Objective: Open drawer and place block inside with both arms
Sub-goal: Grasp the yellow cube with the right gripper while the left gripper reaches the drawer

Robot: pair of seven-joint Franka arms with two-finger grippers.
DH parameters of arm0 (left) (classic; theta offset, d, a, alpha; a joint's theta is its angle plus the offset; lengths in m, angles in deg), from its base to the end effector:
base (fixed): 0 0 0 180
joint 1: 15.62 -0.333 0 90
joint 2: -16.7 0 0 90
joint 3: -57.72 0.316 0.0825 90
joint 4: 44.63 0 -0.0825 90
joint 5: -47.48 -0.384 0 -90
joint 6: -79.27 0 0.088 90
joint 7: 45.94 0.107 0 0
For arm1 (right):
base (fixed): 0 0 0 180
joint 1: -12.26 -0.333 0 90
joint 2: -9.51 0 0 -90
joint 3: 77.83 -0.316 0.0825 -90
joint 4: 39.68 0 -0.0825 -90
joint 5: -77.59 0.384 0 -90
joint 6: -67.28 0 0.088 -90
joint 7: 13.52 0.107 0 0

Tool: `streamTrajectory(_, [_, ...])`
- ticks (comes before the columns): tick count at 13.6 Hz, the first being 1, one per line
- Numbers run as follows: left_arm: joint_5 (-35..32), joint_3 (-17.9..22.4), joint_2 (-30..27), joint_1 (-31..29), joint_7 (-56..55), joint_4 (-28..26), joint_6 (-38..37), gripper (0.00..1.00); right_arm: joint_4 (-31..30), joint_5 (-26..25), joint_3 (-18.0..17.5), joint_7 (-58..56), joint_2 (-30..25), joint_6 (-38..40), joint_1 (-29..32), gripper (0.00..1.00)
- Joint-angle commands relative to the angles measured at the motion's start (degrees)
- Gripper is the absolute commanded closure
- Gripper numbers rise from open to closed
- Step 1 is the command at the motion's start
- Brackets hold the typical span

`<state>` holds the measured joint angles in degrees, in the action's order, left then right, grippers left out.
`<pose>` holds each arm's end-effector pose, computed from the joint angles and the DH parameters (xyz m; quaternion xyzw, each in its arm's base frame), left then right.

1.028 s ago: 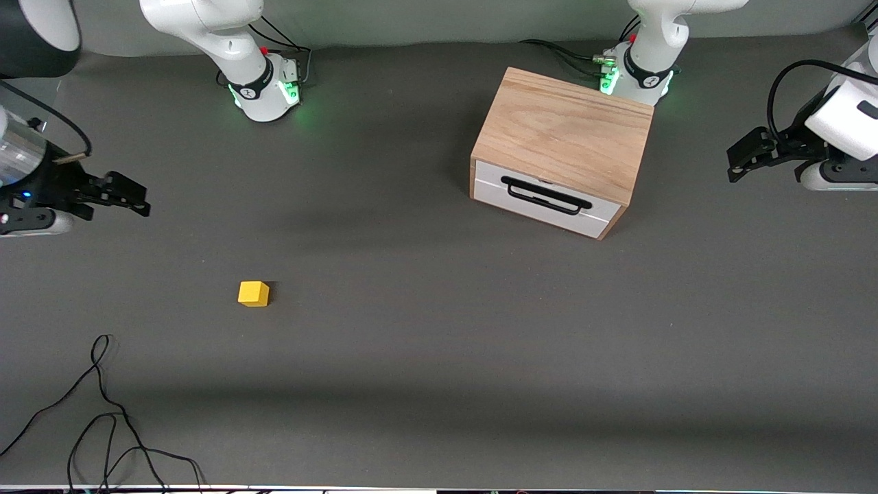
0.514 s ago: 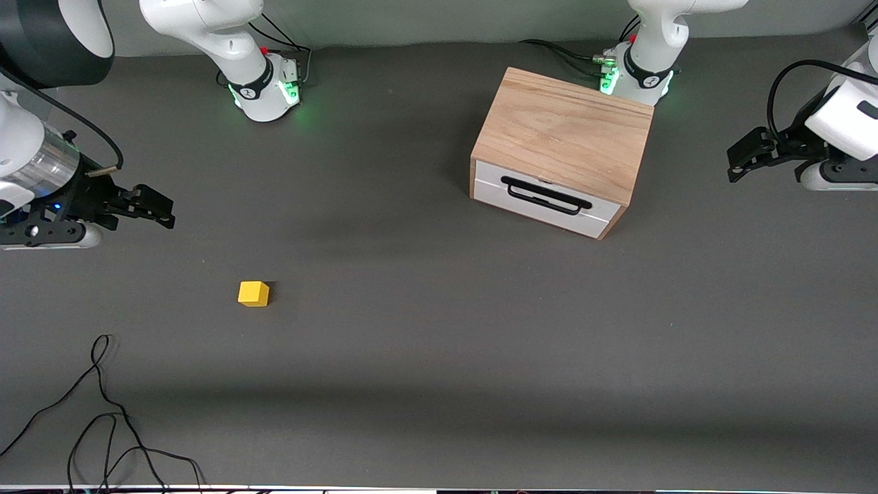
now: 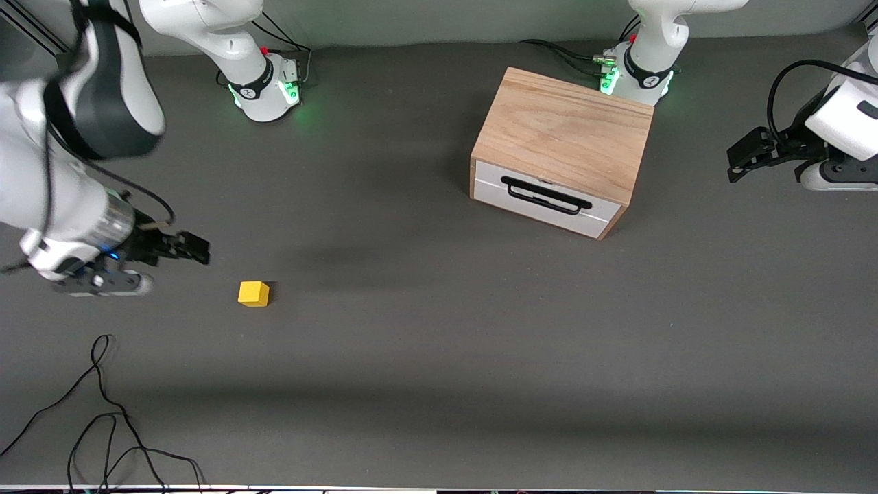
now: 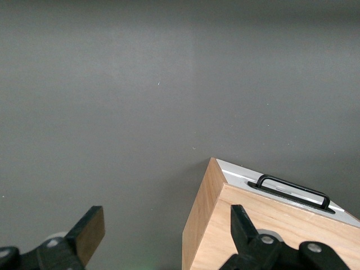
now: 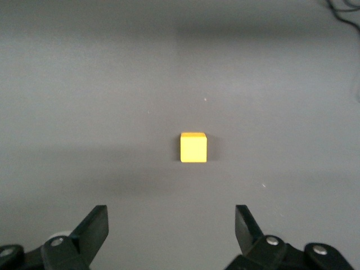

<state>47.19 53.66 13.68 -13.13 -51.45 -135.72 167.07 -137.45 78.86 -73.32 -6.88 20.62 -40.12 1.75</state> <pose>0.5307 -0.0615 0.6408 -0.9999 0.0089 0.0019 0.0046 0.6131 0.0692 0.4721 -0.9999 0.0084 0.0128 0.0015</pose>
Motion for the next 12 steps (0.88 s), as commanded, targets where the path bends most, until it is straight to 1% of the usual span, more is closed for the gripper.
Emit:
streamTrajectory(1, [-0.24,-0.07,-1.64,0.24,-0.73,-1.55,0.53,0.0,-3.29,1.28,0.5,0.58,3.02,-7.01,-0.47,0.0])
streamTrajectory(4, [-0.15,-0.24,-1.46,0.59,-1.6,-1.37,0.44,0.0,-8.12,1.19,0.59,0.31,6.1,-16.14,-0.38,0.0])
streamTrajectory(5, [0.37,-0.24,-1.29,0.59,-4.31,-1.37,0.53,0.0,-9.79,1.19,0.59,0.31,6.98,-19.39,-0.47,0.0])
streamTrajectory(7, [2.12,-0.24,-0.67,0.68,-12.12,-1.37,1.23,0.0,-11.99,1.19,0.59,0.31,9.52,-24.15,-0.47,0.0])
streamTrajectory(9, [4.06,-0.33,0.38,1.64,-19.15,-1.37,1.58,0.0,-15.93,1.28,0.67,0.31,10.15,-29.51,-0.38,0.0])
streamTrajectory(10, [4.33,-0.59,0.99,2.95,-22.93,-1.37,2.28,0.0,-18.22,1.19,0.68,0.39,10.06,-31.71,-0.38,0.0])
streamTrajectory(12, [4.24,-0.86,2.75,6.99,-35.46,-1.37,4.04,0.0,-21.13,1.28,0.68,0.48,10.76,-36.02,-0.38,0.0])
